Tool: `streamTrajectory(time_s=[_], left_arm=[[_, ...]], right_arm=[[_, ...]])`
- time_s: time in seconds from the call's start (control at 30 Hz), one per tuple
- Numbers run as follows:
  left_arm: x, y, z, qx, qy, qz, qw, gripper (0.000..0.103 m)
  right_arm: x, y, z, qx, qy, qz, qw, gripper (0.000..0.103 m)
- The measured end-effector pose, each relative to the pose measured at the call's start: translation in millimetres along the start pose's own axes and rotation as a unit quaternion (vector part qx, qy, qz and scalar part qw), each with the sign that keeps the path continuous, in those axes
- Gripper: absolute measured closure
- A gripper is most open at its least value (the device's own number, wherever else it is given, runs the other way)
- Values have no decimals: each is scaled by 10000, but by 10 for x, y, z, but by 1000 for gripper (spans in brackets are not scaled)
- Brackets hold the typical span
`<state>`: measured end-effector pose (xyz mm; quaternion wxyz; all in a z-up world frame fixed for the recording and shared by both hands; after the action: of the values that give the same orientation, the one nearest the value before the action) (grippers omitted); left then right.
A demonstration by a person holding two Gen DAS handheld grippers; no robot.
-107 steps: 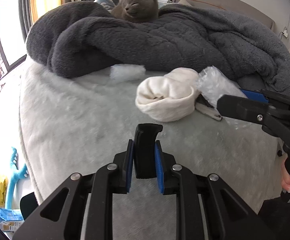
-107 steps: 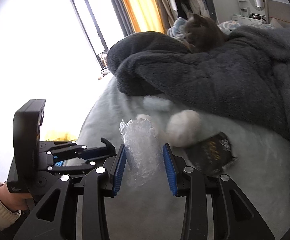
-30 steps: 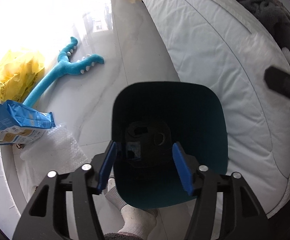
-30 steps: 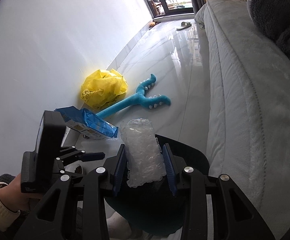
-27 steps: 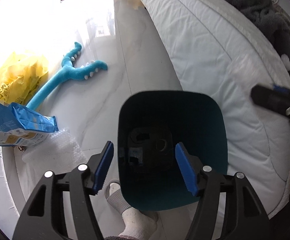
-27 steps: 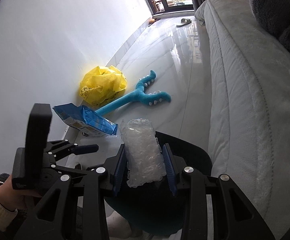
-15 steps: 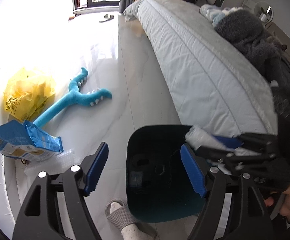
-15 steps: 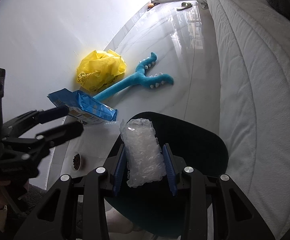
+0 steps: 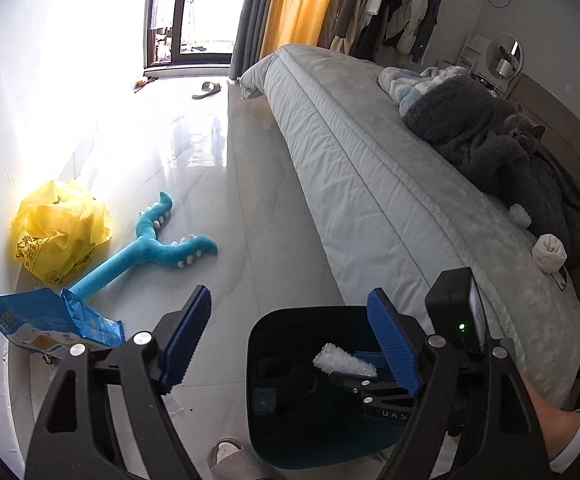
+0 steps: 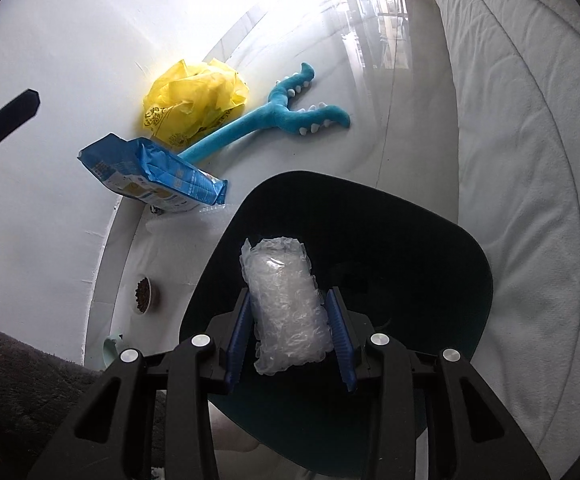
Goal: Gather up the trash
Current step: 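Open the right tool to drop the bubble wrap into the bin, then move both tools back toward the socks and mask packet on the bed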
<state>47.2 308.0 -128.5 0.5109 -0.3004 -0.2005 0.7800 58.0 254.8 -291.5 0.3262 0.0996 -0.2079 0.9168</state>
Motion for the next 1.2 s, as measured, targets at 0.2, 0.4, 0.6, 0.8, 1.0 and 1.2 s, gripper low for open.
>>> streamTrajectory(time_s=[0.2, 0.4, 0.6, 0.8, 1.0, 1.2], left_arm=[[-75, -125, 108, -173, 116, 122, 9997, 20], [-196, -258, 265, -448, 86, 31, 9990, 19], [-433, -396, 370, -727, 66, -158, 9972, 18], [-799, -478, 404, -840, 220, -327, 9957, 17], [-1106, -500, 380, -862, 346, -412, 9948, 16], [-1466, -530, 354, -883, 518, -500, 9935, 15]], right_arm=[[26, 104, -17, 215, -36, 8, 9998, 52], [56, 95, 158, 88, -134, 18, 9999, 39], [37, 56, 438, -209, -191, 10, 9996, 39], [18, -8, 893, -751, -265, 167, 9967, 39], [-144, -45, 1410, -1369, -64, 313, 9901, 37], [-480, 7, 1833, -1790, 189, 219, 9834, 36]])
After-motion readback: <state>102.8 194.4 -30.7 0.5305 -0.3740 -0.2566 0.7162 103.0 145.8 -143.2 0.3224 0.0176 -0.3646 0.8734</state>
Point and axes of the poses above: each gripper's, at about its wrist camera, not at the fingertips, and z roughly against the way its jaws point, x to its left, y to its underside, the point moved 10 cm from there along -z, roughly the way its jaws point, and after that the axes turned 6 degrees about z, right-handed, at the moved point
